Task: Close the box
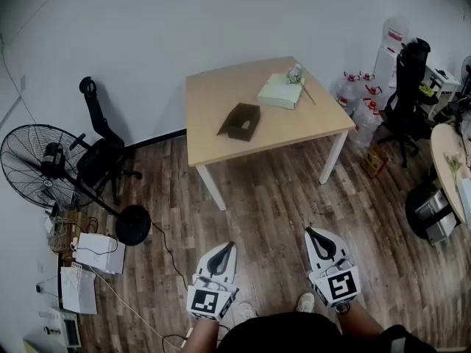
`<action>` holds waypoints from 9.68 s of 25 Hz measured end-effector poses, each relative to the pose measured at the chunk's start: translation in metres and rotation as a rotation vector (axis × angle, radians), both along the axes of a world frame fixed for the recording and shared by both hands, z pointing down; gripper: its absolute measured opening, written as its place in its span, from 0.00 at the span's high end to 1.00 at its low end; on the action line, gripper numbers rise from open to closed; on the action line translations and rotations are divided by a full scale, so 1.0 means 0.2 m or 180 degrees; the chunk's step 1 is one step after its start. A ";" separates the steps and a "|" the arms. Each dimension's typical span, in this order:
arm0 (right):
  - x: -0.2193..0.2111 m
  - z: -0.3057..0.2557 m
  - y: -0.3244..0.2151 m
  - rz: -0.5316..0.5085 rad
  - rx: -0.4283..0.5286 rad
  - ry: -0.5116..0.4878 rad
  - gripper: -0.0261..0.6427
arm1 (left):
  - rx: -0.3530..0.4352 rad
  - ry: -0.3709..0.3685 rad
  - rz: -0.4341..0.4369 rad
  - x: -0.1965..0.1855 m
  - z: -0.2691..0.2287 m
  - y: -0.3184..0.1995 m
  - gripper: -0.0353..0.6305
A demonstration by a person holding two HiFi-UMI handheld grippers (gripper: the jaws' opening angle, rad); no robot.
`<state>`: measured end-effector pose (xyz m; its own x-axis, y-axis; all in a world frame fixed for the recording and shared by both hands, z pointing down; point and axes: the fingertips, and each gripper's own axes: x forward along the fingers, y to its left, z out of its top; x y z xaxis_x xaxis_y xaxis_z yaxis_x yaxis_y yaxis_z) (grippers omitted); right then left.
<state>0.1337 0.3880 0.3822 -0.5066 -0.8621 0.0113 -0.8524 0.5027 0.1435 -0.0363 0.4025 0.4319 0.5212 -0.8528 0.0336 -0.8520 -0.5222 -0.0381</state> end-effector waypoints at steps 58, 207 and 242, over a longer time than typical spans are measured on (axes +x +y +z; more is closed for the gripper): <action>-0.21 0.05 -1.40 -0.0131 0.0249 -0.0321 0.94 | -0.0721 0.0676 -0.0512 -0.49 0.25 -1.41 0.44; -0.49 0.22 -3.03 0.0297 -0.0078 -0.0317 0.94 | -0.1045 0.0924 -0.0345 -0.42 0.72 -3.32 0.91; -0.08 0.23 -2.70 0.0146 -0.0146 -0.0451 0.94 | -0.0555 -0.2272 0.0515 0.09 1.10 -3.02 0.64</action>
<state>0.1183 -0.1525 0.4276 -0.4659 -0.8847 -0.0175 -0.8848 0.4660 -0.0021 -0.0173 -0.2020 0.6518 0.4406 -0.7187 0.5378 -0.5634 -0.6879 -0.4576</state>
